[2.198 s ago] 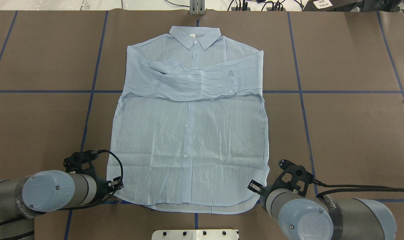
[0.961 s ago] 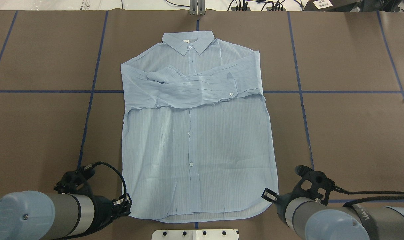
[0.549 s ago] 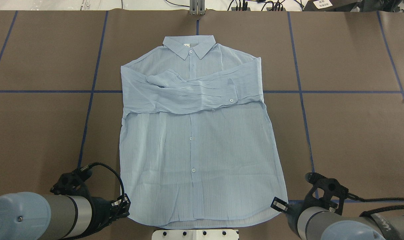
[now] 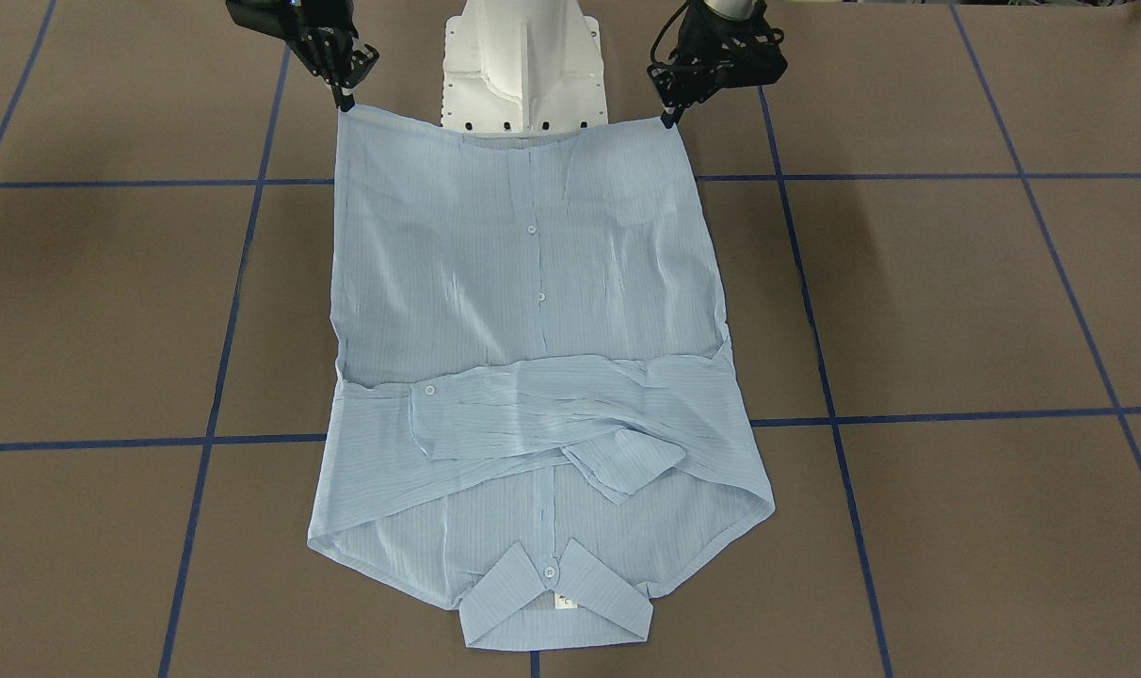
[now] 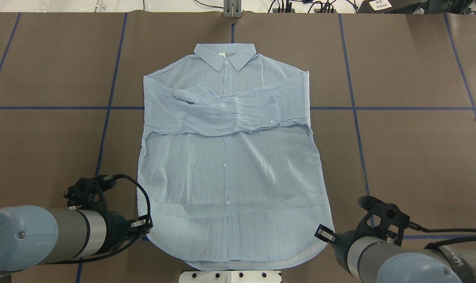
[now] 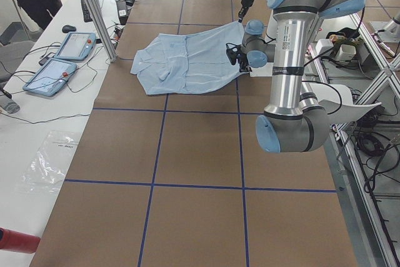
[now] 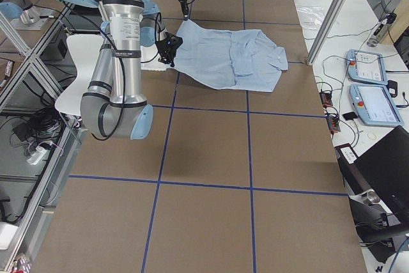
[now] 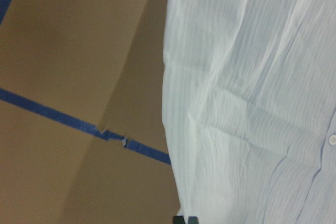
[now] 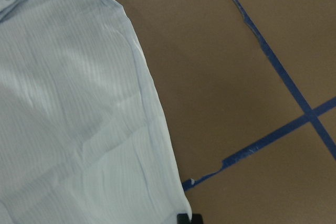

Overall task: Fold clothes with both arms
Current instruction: 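Lift the hem with both grippers and fold it toward the collar, then lay the hem down near the collar and open both grippers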

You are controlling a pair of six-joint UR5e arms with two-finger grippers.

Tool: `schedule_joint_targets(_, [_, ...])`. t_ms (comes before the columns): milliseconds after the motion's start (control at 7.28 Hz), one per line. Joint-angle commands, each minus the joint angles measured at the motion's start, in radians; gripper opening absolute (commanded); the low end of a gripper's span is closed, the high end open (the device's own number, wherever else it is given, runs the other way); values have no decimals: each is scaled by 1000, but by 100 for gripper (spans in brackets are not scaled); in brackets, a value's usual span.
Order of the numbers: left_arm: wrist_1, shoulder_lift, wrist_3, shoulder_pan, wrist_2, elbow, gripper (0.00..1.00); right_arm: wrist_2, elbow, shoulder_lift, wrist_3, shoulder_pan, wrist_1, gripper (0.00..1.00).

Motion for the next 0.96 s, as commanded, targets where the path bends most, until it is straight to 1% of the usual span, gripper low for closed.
schedule_joint_targets(0, [5,-43,107,-155,-7,18,0,1,-143,190,-12,158,1,0])
schedule_joint_targets(137, [4,-59,168,-235,-10,56,0,3,-187,225,-57,222,11,0])
schedule_joint_targets(275, [2,-83,281,-321,-57,138,0,3,-210,240,-152,279,12,0])
schedule_joint_targets(412, [-14,-98,324,-373,-76,231,0,14,-262,280,-191,359,11,0])
schedule_joint_targets(549, [-15,-184,338,-480,-108,307,0,58,-349,308,-208,437,44,0])
schedule_joint_targets(687, [-19,-222,344,-498,-154,382,0,63,-444,319,-206,506,145,0])
schedule_joint_targets(824, [-21,-252,344,-507,-151,427,0,64,-529,328,-208,560,244,0])
